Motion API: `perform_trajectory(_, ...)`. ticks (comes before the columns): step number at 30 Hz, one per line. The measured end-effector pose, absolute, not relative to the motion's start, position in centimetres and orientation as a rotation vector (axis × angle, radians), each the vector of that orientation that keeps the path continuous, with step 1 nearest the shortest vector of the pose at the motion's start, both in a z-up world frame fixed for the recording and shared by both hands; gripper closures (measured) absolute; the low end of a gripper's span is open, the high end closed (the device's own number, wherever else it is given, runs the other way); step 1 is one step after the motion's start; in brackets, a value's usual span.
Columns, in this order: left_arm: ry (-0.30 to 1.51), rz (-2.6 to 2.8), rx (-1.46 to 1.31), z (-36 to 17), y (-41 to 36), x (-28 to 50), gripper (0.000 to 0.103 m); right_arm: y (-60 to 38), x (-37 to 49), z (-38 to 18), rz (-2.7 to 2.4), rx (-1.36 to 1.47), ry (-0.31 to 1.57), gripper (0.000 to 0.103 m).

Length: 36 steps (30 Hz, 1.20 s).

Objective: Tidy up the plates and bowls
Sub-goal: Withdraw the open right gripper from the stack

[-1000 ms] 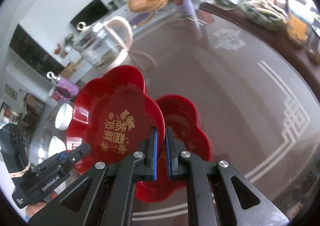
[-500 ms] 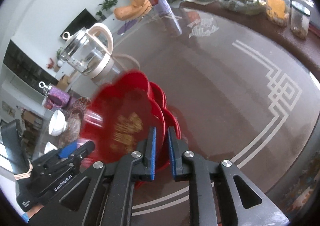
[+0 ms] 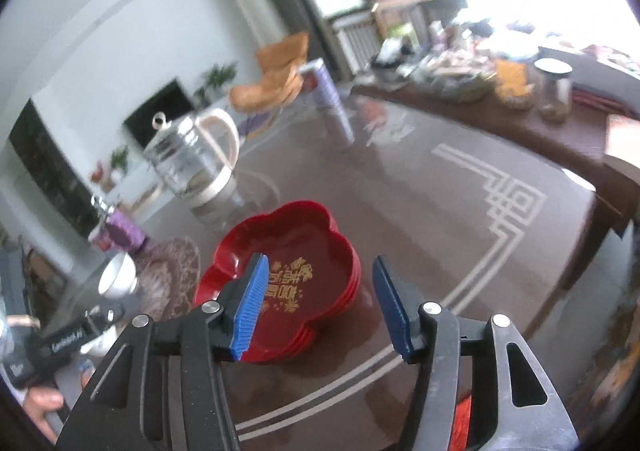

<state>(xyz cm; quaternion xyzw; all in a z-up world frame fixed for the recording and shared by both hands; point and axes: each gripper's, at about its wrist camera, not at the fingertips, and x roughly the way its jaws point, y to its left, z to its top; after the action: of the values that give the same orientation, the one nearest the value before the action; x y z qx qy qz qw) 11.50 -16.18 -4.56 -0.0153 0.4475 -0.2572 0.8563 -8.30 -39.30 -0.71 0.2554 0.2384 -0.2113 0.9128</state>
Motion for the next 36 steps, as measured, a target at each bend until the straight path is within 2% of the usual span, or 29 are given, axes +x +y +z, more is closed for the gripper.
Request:
perform_trajectory(5,0.983,-0.478,-0.068,-7.3,-12.7,10.7,0.018,-36.2,-8.6,-1.9,-0.422,0.435,0.491,0.04)
perform_trajectory(12,0.993,-0.439,-0.14,-8.6,-9.9,10.1,0.018,-33.7,-8.6,-2.9,-0.381,0.314,0.47,0.039)
perform_trajectory(36,0.925,-0.425,0.105,-7.6,-14.6,8.2,0.018,-35.2,-8.8,-4.9,-0.409,0.35,0.501,0.039)
